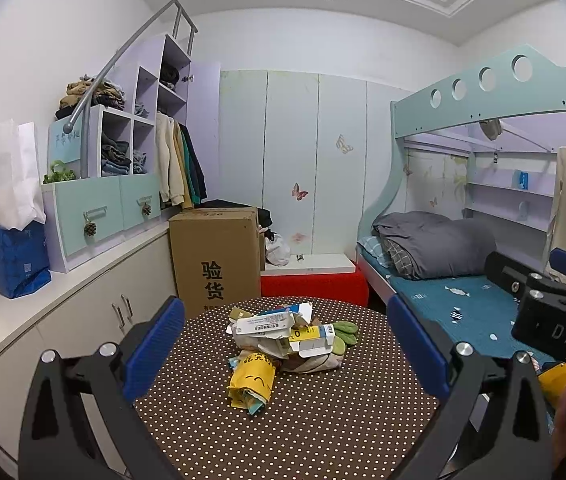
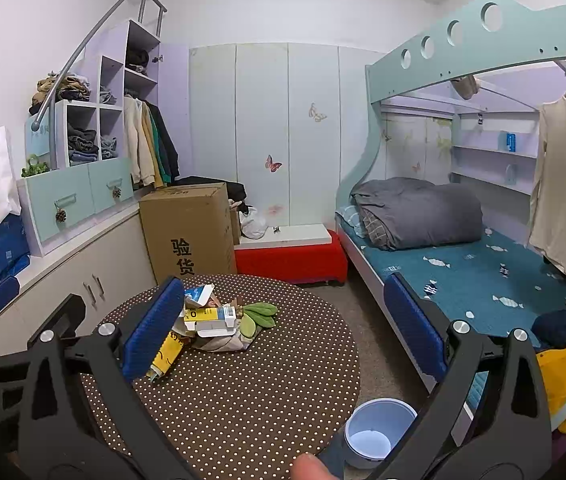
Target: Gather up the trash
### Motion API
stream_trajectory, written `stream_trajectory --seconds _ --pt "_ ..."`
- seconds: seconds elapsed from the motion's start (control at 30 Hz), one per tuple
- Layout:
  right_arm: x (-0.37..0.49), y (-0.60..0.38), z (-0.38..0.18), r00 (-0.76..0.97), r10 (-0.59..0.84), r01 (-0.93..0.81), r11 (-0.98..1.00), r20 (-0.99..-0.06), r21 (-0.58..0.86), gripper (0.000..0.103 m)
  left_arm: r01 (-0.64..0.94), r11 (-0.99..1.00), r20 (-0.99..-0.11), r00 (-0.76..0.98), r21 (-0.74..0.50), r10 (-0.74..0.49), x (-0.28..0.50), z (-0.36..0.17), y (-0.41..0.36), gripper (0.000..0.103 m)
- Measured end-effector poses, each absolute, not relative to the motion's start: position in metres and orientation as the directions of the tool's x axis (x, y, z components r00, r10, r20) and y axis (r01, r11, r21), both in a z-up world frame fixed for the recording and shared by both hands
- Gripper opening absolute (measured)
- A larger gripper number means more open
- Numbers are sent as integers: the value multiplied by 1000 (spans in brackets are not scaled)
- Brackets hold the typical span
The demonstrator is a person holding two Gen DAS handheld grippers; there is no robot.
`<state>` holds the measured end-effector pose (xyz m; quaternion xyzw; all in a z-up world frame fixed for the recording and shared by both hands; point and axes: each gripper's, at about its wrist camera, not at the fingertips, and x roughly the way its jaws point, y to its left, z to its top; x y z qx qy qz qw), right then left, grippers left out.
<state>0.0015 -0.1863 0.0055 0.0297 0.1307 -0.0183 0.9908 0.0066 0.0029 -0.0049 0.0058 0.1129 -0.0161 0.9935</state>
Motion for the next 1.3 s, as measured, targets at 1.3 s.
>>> stream_trajectory --seconds 1.3 --pt "124 -181 -83 853 20 2 999 -521 41 98 -24 999 -534 845 21 32 122 -113 35 99"
